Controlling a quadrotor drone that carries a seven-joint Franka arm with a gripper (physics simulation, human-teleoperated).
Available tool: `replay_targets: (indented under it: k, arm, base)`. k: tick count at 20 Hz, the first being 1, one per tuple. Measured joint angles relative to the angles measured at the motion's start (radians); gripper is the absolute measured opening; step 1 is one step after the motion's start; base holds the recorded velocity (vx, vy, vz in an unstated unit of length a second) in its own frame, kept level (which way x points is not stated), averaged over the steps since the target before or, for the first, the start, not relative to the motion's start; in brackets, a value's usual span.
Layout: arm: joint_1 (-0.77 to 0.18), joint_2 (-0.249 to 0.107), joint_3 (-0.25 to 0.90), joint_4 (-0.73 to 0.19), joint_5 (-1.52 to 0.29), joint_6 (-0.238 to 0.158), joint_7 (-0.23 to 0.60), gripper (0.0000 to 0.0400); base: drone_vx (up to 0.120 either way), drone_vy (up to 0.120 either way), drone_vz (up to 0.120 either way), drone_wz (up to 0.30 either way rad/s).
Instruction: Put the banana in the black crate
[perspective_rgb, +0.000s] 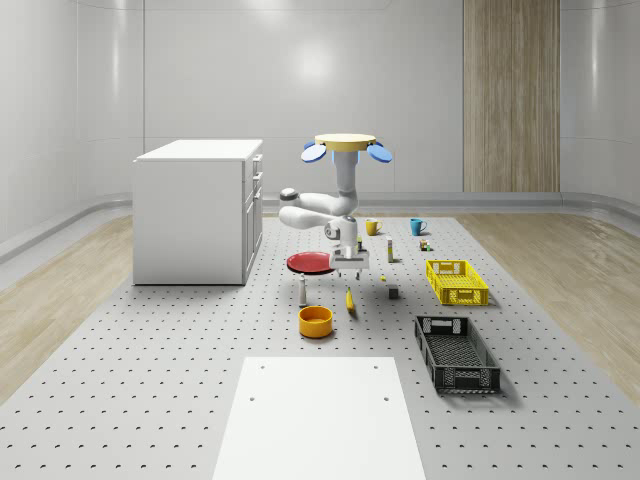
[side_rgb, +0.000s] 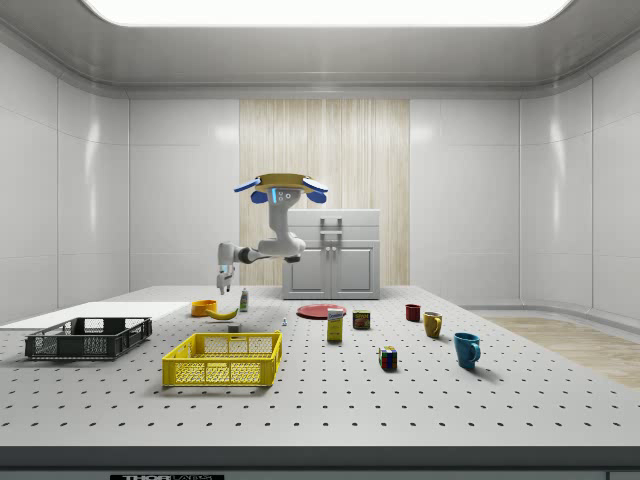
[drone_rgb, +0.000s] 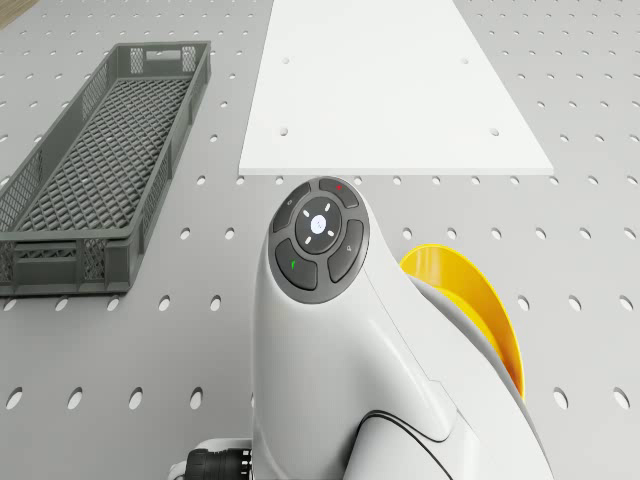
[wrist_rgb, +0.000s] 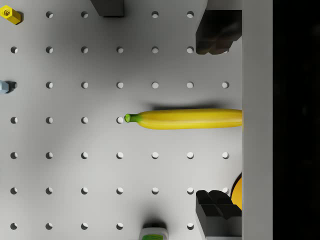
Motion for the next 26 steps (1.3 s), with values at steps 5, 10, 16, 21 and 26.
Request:
replay_targets:
  k: [5,10,16,21,26]
  arm:
    - [0.000,-0.002,0.000,0.000,0.001,0.002,0.000,0.0400]
    - [-0.001,-0.003,0.000,0.000,0.001,0.003,0.000,0.0400]
    - [-0.001,-0.005,0.001,0.000,0.002,0.005,0.001,0.0400]
    - [-0.001,-0.006,0.001,0.000,0.002,0.006,0.001,0.0400]
    - [-0.001,-0.007,0.001,0.000,0.003,0.007,0.001,0.0400]
  base:
    - [0.120,0.000,-0.056,0.000]
    - [0.064,0.000,-0.088,0.000]
    - [-0.067,0.000,-0.040,0.000]
    - [0.000,0.000,-0.120,0.000]
    - [0.000,0.008,-0.120,0.000]
